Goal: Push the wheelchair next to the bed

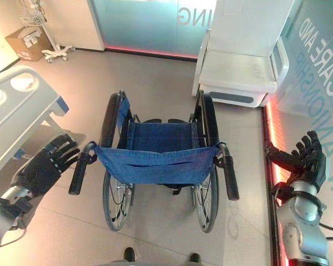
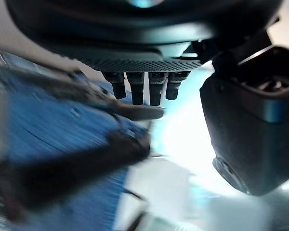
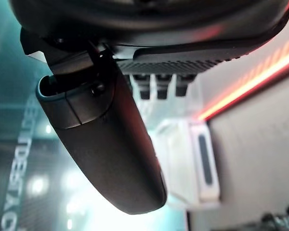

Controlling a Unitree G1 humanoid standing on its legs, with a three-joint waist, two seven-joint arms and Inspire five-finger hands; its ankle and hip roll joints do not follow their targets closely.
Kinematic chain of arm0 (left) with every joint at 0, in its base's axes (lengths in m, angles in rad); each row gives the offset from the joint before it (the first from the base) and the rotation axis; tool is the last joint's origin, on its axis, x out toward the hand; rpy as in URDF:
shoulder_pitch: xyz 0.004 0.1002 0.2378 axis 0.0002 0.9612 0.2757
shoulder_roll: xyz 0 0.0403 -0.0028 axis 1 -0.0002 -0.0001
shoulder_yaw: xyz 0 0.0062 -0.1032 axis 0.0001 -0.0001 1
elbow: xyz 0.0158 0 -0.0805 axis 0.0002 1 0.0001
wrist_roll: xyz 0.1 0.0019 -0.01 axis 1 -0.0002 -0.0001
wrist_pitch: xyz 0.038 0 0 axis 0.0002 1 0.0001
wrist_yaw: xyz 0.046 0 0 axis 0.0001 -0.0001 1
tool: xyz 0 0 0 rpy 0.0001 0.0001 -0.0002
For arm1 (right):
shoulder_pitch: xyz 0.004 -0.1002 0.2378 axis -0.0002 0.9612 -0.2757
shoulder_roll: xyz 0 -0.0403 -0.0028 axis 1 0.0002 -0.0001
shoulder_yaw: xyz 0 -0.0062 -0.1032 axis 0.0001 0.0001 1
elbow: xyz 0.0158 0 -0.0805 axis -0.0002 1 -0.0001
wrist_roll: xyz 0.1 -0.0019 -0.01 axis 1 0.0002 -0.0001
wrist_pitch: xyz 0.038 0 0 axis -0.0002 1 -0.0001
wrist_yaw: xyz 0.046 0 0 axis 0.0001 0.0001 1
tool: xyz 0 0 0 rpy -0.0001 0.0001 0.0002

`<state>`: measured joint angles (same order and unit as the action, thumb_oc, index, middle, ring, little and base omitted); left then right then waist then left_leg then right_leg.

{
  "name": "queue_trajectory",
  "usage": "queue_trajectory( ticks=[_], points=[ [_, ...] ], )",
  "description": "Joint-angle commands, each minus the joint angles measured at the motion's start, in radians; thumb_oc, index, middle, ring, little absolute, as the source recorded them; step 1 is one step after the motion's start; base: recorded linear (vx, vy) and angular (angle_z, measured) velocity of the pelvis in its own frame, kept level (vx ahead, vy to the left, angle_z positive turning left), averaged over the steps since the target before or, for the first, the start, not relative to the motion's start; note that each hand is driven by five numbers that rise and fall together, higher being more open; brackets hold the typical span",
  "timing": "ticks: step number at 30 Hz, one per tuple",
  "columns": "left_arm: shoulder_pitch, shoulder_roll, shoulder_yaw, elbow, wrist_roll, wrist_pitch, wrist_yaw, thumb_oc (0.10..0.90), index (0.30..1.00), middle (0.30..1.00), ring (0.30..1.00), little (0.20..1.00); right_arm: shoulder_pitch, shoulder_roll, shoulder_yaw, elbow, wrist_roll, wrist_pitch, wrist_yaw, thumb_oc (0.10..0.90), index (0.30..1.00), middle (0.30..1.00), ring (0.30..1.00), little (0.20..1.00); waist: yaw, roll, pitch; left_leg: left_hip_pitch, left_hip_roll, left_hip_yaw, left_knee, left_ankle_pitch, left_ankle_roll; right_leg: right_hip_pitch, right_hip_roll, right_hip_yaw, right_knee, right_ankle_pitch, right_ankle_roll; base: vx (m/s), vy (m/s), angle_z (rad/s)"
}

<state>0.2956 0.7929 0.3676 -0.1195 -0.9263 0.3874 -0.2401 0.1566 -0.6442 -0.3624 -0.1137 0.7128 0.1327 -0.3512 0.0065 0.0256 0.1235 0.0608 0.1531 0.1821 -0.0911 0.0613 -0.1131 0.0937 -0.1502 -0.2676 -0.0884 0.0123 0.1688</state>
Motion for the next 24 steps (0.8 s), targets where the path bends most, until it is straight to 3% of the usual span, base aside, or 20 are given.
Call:
queue_trajectory(
  ticks=[1,7,11,15,18,21,24],
  points=[
    [-0.045,0.133,0.133,-0.028,-0.028,-0.052,-0.028,0.800,0.900,0.900,0.900,0.900,-0.057,-0.159,-0.128,-0.108,0.136,-0.050,0.078,0.800,0.900,0.900,0.900,0.900,-0.014,-0.003,-0.035,0.008,-0.013,0.086,0.004,-0.024,0.011,-0.021,-0.015,-0.022,0.001,0.031,-0.018,-0.01,0.008,-0.07],
    [0.061,0.239,0.253,-0.107,0.043,-0.024,-0.098,0.800,0.900,0.900,0.900,0.900,0.008,-0.229,-0.213,-0.188,0.276,-0.028,0.125,0.800,0.900,0.900,0.900,0.900,-0.009,-0.010,-0.034,0.004,-0.018,0.089,0.004,-0.027,0.011,-0.024,-0.014,-0.029,0.001,0.032,-0.011,0.00,0.001,-0.02],
    [0.197,0.308,0.377,-0.149,0.113,0.005,-0.122,0.800,0.900,0.900,0.900,0.900,0.127,-0.292,-0.286,-0.267,0.306,0.110,0.202,0.800,0.900,0.900,0.900,0.900,-0.010,-0.012,-0.036,0.001,-0.021,0.094,0.004,-0.025,0.012,-0.027,-0.012,-0.027,0.001,0.032,-0.009,0.00,0.000,0.00],
    [0.282,0.359,0.464,-0.143,0.107,0.000,-0.172,0.800,0.900,0.900,0.900,0.900,0.160,-0.341,-0.282,-0.298,0.351,0.139,0.244,0.800,0.900,0.900,0.900,0.900,-0.010,-0.015,-0.030,-0.003,-0.021,0.098,0.004,-0.019,0.012,-0.031,-0.011,-0.028,0.001,0.035,-0.008,0.00,0.000,0.00],
    [0.297,0.379,0.473,-0.168,0.052,-0.019,-0.197,0.800,0.900,0.900,0.900,0.900,0.168,-0.363,-0.273,-0.315,0.415,0.142,0.256,0.800,0.900,0.900,0.900,0.900,-0.008,-0.018,-0.028,-0.004,-0.023,0.098,0.004,-0.018,0.012,-0.030,-0.012,-0.031,0.001,0.036,-0.006,0.00,0.000,0.00],
    [0.278,0.381,0.434,-0.276,-0.146,-0.050,-0.209,0.800,0.900,0.900,0.900,0.900,0.177,-0.363,-0.233,-0.350,0.522,0.135,0.235,0.800,0.900,0.900,0.900,0.900,-0.004,-0.021,-0.031,-0.005,-0.024,0.095,0.004,-0.021,0.013,-0.027,-0.015,-0.039,0.001,0.034,-0.007,0.00,0.000,0.00],
    [0.268,0.373,0.367,-0.337,-0.141,-0.037,-0.205,0.800,0.900,0.900,0.900,0.900,0.194,-0.341,-0.198,-0.368,0.539,0.136,0.229,0.800,0.900,0.900,0.900,0.900,-0.005,-0.024,-0.031,-0.004,-0.024,0.097,0.004,-0.022,0.012,-0.026,-0.015,-0.044,0.001,0.034,-0.004,0.00,0.000,0.00]
  ],
)
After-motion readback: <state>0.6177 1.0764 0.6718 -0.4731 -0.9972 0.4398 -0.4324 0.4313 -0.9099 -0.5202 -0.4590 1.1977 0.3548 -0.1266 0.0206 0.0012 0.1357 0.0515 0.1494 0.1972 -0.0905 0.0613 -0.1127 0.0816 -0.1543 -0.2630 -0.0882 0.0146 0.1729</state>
